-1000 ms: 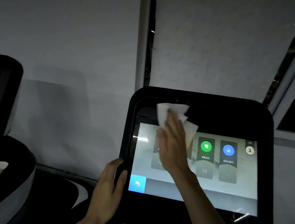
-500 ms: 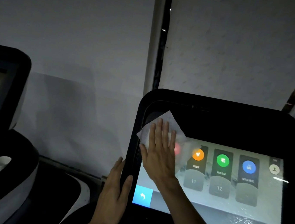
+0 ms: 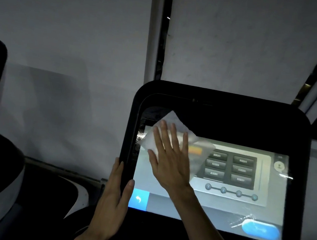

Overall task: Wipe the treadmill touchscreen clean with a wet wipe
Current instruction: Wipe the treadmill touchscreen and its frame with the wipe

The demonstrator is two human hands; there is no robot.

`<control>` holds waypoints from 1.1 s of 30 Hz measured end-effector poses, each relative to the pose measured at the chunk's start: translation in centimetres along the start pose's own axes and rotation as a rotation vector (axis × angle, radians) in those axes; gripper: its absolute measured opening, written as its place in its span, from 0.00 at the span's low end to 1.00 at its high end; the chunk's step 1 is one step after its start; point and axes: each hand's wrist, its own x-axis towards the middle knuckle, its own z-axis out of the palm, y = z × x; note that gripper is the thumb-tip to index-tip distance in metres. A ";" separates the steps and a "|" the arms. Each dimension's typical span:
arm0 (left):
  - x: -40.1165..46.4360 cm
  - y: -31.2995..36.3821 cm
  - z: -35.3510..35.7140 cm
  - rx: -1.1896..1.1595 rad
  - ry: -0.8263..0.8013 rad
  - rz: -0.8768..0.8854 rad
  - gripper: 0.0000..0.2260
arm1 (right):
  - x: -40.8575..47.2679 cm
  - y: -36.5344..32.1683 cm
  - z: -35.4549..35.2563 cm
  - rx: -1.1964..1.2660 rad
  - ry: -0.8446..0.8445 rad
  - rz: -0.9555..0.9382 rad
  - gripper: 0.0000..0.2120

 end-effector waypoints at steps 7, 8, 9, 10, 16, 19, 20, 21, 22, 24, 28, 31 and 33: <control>-0.3 0.0 0.5 -0.012 0.020 0.030 0.31 | -2.9 3.8 -0.5 0.084 0.047 0.371 0.34; -0.3 0.0 0.5 -0.008 0.020 0.035 0.31 | -2.7 3.1 -0.6 0.106 0.050 0.420 0.34; -0.4 0.0 0.6 -0.001 0.019 0.040 0.31 | -2.3 2.2 -0.6 0.134 0.048 0.444 0.35; -0.4 0.1 0.6 0.007 0.017 0.047 0.30 | -1.7 1.0 -0.6 0.159 0.043 0.436 0.35; -0.3 0.0 -0.1 0.030 -0.016 0.051 0.29 | 0.7 -4.9 0.1 0.165 -0.015 -0.011 0.32; -0.4 0.0 -0.4 0.035 -0.040 0.043 0.32 | 0.4 -3.5 0.2 0.129 -0.011 -0.098 0.31; -0.5 0.1 -0.5 0.034 -0.039 0.046 0.32 | 0.1 -2.5 0.1 0.121 -0.007 -0.100 0.31; -0.6 0.2 -0.5 0.035 -0.035 0.050 0.31 | -0.4 -1.5 0.1 0.124 -0.002 -0.072 0.32; -0.6 0.4 -0.4 0.037 -0.028 0.054 0.31 | -0.9 -0.3 0.1 0.134 0.007 -0.017 0.32; -0.7 0.5 -0.3 0.042 -0.024 0.053 0.31 | -2.4 2.3 0.0 0.143 0.037 0.146 0.33; -0.7 0.5 0.0 0.043 -0.029 0.061 0.31 | -5.1 5.4 -0.5 0.070 0.057 0.440 0.33; -0.6 0.4 0.2 0.034 -0.014 0.061 0.31 | -4.2 4.0 -0.5 0.083 0.050 0.501 0.34; -0.7 0.3 0.4 0.042 -0.009 0.069 0.31 | -2.8 1.7 -0.4 0.114 0.033 0.412 0.34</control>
